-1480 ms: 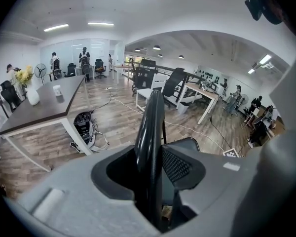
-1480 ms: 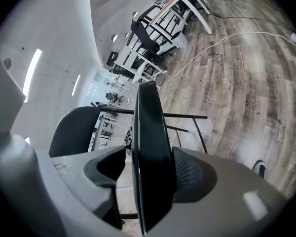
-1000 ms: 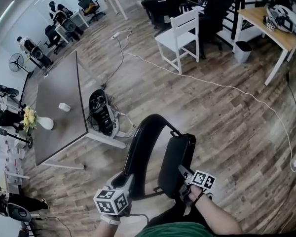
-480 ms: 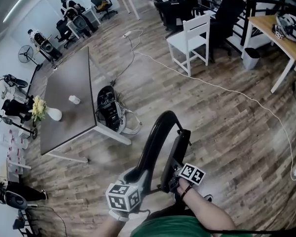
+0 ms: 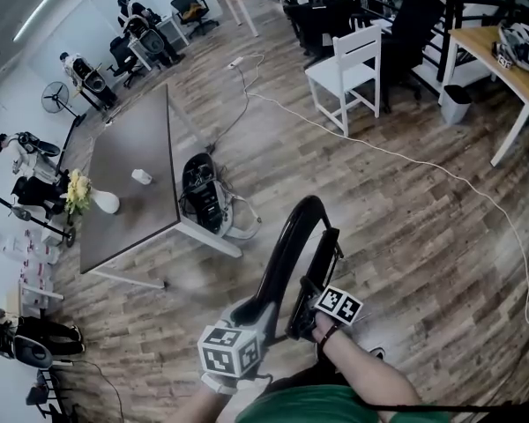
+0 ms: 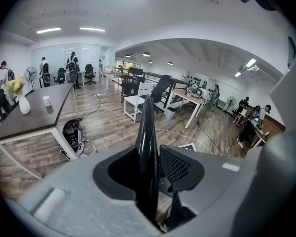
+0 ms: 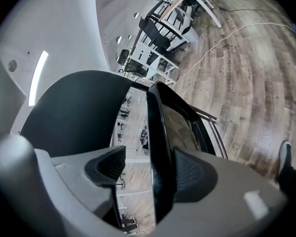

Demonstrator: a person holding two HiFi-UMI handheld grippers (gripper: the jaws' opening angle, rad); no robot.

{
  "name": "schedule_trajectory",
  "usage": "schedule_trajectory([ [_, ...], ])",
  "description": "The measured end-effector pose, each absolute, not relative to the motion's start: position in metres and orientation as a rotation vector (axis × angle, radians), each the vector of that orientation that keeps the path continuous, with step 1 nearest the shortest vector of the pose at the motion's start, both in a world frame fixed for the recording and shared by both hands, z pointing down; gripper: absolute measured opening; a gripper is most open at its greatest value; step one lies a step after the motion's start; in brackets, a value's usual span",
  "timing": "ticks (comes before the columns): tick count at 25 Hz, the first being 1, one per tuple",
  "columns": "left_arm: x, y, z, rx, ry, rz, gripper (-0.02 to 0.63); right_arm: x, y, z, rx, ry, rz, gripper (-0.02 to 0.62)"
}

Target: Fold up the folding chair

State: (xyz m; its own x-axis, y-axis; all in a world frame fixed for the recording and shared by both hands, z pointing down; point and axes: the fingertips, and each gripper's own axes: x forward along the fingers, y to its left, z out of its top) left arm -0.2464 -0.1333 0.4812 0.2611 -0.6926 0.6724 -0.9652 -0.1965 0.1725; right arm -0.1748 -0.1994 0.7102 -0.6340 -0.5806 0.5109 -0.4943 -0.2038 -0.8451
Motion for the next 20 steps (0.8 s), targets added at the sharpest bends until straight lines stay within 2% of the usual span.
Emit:
schedule_trajectory([
  [8, -0.252, -0.133, 0.484, 1.973, -1.525, 0.596, 0.141, -0.178, -0.191, 0.709, -1.078, 2.145, -1.982, 0.296],
  [14, -0.245, -0.133, 0.487, 1.989, -1.544, 0.594, 0.140, -0.139, -0.186, 0.704, -1.129, 2.153, -1.933, 0.288],
  [16, -0.245, -0.134, 0.487, 1.987, -1.557, 0.591, 0.140, -0.122, -0.184, 0.695, -1.139, 2.145, -1.911, 0.248],
  [19, -0.249, -0.135, 0.486, 1.981, -1.586, 0.586, 0.140, -0.099, -0.180, 0.670, -1.132, 2.170, -1.843, 0.152],
  [20, -0.252, -0.134, 0.486, 1.979, -1.598, 0.588, 0.140, -0.092, -0.179, 0.661, -1.131, 2.190, -1.811, 0.144],
])
